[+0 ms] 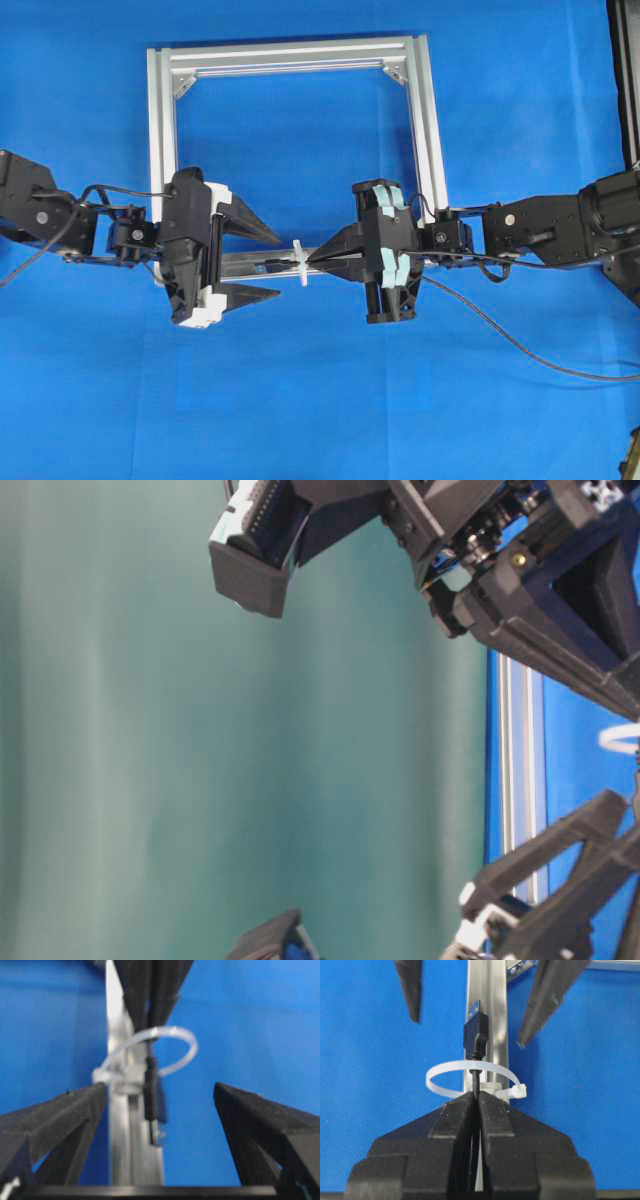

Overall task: Insert the wire through the string loop located in the center.
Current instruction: 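Close the left gripper on the USB plug past the loop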

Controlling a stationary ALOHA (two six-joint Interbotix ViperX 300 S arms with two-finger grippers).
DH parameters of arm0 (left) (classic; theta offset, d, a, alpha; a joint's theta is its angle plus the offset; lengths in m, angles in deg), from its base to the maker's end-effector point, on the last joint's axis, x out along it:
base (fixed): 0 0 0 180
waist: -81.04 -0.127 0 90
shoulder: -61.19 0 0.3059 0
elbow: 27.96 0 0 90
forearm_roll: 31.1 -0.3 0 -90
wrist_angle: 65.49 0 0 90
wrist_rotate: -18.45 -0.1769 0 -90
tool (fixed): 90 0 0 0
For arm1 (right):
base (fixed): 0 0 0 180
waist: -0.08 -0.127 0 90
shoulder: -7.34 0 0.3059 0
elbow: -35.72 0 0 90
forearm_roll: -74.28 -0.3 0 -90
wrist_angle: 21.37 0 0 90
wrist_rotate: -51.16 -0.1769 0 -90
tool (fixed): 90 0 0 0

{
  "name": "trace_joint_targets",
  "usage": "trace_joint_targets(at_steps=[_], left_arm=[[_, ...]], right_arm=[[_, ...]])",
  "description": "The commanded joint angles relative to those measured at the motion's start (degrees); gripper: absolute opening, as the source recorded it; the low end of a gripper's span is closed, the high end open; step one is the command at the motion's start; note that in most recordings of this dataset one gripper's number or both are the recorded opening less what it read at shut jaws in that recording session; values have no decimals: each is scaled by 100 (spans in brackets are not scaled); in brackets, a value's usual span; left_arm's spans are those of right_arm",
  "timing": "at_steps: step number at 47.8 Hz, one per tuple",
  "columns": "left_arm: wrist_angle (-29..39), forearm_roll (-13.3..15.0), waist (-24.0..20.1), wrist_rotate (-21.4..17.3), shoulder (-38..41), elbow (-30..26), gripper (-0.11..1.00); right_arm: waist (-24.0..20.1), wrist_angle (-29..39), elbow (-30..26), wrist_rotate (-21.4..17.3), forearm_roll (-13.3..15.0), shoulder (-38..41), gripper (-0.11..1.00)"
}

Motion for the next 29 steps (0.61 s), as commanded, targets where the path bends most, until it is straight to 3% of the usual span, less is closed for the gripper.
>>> trace_joint_targets(at_steps=[1, 29], left_arm=[[-26, 18, -79, 9, -9, -79, 91], [9, 18, -132, 18, 9, -79, 91]], right_arm=[[18, -62, -62, 0, 18, -88, -2], [9, -62, -53, 0, 18, -88, -2]])
